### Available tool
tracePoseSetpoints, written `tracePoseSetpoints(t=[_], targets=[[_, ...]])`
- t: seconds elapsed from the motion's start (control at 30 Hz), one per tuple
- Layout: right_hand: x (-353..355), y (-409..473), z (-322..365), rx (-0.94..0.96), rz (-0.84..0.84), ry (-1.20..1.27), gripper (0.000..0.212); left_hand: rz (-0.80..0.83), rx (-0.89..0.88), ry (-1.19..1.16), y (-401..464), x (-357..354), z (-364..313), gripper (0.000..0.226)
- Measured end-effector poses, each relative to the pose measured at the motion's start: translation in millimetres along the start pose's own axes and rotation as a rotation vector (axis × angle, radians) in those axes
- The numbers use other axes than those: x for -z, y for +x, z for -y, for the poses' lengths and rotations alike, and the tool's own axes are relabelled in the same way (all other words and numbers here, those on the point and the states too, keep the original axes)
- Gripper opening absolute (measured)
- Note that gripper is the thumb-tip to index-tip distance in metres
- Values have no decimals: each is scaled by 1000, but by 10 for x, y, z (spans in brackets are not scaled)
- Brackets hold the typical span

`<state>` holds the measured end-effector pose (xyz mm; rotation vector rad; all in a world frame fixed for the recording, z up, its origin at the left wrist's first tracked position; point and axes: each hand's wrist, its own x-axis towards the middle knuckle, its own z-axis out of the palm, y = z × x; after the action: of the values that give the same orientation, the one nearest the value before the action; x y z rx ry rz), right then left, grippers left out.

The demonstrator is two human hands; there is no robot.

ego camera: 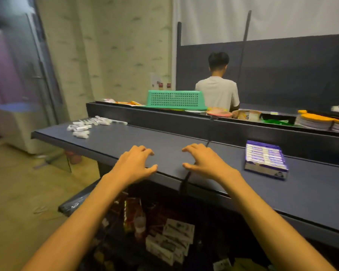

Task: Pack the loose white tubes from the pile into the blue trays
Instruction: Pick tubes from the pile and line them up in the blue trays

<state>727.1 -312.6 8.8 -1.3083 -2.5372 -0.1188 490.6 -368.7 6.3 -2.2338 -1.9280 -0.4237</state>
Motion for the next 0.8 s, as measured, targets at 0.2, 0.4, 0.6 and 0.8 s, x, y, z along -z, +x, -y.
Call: tracePoseSetpoints(t=[0.2, 0.4, 0.6, 0.8], targets=[[-330, 840, 801, 80, -10, -33, 52, -11, 114, 25, -227, 87, 1086, 52], [-684, 1650, 1226, 131, 6, 8, 51, -9, 187, 45, -104, 35, 1962, 51], [-966, 2516, 1437, 129, 8, 42, 52, 23, 201, 46, 413, -14, 2741, 52], [-1084, 3331, 1420, 90, -5, 41, 53, -14, 161, 4, 1156, -73, 3363, 51]])
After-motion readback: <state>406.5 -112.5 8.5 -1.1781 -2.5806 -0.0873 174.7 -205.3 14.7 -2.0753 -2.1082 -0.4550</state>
